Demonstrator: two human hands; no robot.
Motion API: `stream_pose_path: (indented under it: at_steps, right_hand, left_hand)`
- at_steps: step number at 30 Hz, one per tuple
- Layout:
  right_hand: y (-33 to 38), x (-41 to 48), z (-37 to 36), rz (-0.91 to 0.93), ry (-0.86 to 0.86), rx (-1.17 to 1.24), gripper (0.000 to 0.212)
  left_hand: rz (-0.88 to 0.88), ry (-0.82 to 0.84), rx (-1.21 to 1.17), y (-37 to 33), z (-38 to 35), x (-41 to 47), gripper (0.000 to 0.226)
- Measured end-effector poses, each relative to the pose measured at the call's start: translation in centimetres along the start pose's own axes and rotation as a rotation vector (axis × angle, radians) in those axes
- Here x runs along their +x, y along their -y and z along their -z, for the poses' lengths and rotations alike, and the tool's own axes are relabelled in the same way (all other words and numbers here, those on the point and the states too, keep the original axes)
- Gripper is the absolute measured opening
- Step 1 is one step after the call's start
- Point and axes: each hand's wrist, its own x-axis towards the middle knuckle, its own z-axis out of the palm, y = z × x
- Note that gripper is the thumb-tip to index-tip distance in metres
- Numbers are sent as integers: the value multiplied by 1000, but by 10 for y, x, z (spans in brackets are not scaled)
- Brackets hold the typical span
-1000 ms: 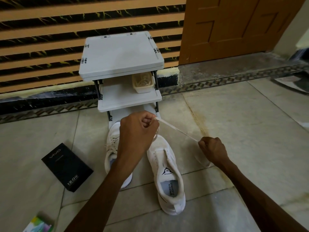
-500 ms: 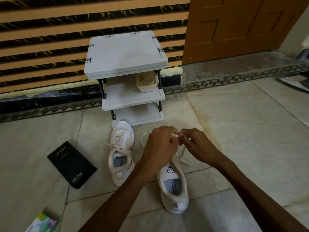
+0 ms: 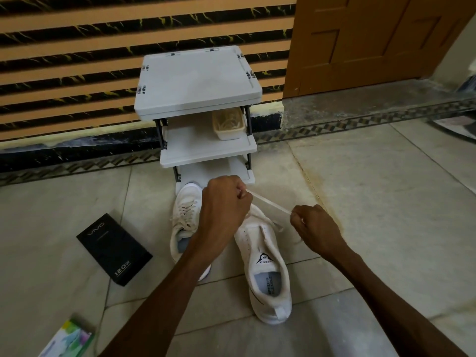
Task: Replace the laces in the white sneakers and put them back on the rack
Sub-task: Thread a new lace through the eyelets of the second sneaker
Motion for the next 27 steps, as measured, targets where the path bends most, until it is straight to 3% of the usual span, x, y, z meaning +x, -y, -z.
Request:
stream_pose_path:
  at_steps: [6,11,17,20,22,27]
  right_hand:
    - [-32,-7,-19,-240,29,-69,33]
    - [-44,-10,-21,-327,120,-34,32]
    - [-37,-4,-16,-382,95,140,23]
    - [-22,-4,-9,-508,10,366,11]
    - [-13,-5,-3,-578,-29,495,20]
    - [0,-9,5,-570,-25,508,25]
  left_hand:
    - [13,-4,6,-1,2,-6,9]
    - [10,-59,8,-2,4,-6,9]
    - [19,-92,23,-1,1,-2,11]
    - [8,-101,29,2,1,1,12]
    - [-1,-130,27,4,0,4,12]
    - [-15,-162,25,8,-3,7,11]
